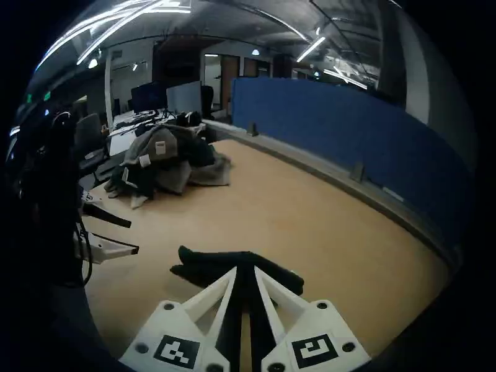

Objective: Fold towel

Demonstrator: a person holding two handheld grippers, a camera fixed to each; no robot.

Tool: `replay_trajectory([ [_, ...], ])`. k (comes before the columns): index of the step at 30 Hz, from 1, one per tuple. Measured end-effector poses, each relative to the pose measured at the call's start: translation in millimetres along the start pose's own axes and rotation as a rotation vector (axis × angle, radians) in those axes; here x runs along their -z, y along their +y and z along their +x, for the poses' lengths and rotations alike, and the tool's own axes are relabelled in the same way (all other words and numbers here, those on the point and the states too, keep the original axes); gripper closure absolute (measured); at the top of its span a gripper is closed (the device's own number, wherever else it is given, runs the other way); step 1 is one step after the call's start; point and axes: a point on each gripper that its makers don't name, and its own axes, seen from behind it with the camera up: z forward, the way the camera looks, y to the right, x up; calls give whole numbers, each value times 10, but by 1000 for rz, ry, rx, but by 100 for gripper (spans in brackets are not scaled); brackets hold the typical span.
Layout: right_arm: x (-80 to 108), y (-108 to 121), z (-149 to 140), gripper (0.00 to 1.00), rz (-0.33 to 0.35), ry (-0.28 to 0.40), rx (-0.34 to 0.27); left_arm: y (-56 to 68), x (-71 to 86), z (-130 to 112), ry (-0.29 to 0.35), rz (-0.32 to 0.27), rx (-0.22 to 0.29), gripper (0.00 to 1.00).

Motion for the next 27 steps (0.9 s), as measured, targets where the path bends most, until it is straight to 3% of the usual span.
replay_trajectory([
  [5,81,49,151,95,-9,29,14,17,3,19,4,-2,-1,5],
  [18,215,153,210,95,-35,47,6,80,4,42,7,-11,-12,5],
  [27,444,419,134,95,-92,47,-11,151,-16,76,7,-24,-26,5],
])
